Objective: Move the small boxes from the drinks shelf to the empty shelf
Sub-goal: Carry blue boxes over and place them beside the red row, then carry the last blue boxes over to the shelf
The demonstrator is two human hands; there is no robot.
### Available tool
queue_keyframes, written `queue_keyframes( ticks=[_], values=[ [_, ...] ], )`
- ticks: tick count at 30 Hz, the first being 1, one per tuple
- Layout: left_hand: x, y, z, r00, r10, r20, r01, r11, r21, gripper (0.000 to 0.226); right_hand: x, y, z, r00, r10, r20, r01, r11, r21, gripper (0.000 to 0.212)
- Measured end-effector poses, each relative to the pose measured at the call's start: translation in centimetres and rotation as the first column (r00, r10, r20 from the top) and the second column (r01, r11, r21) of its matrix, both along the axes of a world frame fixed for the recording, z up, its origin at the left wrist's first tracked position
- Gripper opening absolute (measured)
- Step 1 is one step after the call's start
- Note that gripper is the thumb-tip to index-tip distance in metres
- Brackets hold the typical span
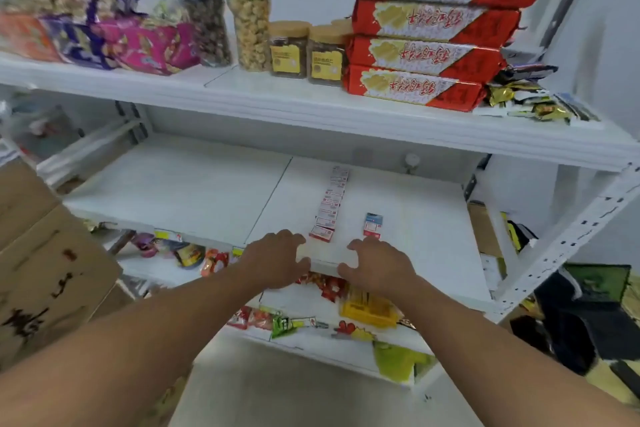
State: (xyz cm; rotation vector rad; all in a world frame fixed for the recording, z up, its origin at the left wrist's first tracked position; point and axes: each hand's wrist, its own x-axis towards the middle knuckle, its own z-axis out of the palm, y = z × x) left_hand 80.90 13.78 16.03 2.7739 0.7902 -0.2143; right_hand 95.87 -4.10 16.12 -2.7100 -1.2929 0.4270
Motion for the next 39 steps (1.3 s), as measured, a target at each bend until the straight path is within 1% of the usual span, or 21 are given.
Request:
queue_keyframes(
  ticks=[2,4,8,14,20,23,25,27,30,33,37,39],
  values=[
    [-3.0,0.0,0.3,1.000,0.008,0.023,-0.008,1.000,0.004,0.065,-2.6,0.5,0.7,0.999,0.039,0.023,-0.039,0.999,-0.032,0.069],
    [-5.9,-0.2,0.2,0.999,0.024,0.047,-0.025,1.000,0.016,0.063,-5.0,0.8,0.9,0.999,0.045,0.023,-0.044,0.998,-0.045,0.069],
    [-12.0,-1.1,-0.6,0.993,0.098,0.063,-0.098,0.995,-0.001,0.054,-9.9,1.3,0.6,0.995,0.093,0.032,-0.091,0.994,-0.059,0.065],
    [-18.9,-2.5,0.1,0.977,0.195,0.081,-0.198,0.980,0.027,0.059,-15.1,2.3,1.0,0.978,0.206,0.036,-0.202,0.975,-0.090,0.065],
    [-24.4,-4.4,1.3,0.931,0.364,0.004,-0.363,0.929,0.072,0.065,-18.5,2.9,1.6,0.929,0.364,0.067,-0.364,0.931,-0.013,0.064],
    [-26.8,-6.8,2.0,0.884,0.467,-0.033,-0.463,0.882,0.092,0.065,-19.7,2.5,1.4,0.895,0.446,0.023,-0.446,0.894,0.031,0.070],
    [-28.2,-9.1,2.5,0.849,0.526,-0.054,-0.518,0.848,0.115,0.061,-20.6,1.9,1.3,0.873,0.488,-0.009,-0.487,0.872,0.058,0.074],
    [-29.7,-11.2,2.7,0.819,0.569,-0.078,-0.555,0.818,0.151,0.056,-21.8,1.4,0.9,0.856,0.515,-0.036,-0.511,0.855,0.088,0.068],
    [-32.0,-13.8,2.6,0.759,0.639,-0.123,-0.609,0.764,0.211,0.057,-23.7,0.9,0.3,0.801,0.597,-0.044,-0.592,0.801,0.084,0.060],
    [-35.0,-16.9,2.3,0.701,0.705,-0.108,-0.668,0.703,0.245,0.059,-26.9,0.1,0.8,0.716,0.694,-0.075,-0.681,0.718,0.146,0.058],
    [-39.4,-20.1,2.6,0.650,0.754,-0.094,-0.712,0.648,0.271,0.059,-31.6,-0.5,1.6,0.624,0.779,-0.065,-0.764,0.625,0.158,0.071],
    [-42.0,-21.4,2.4,0.619,0.781,-0.086,-0.740,0.616,0.271,0.059,-34.2,-0.9,1.9,0.584,0.810,-0.049,-0.800,0.585,0.134,0.074]
  ],
)
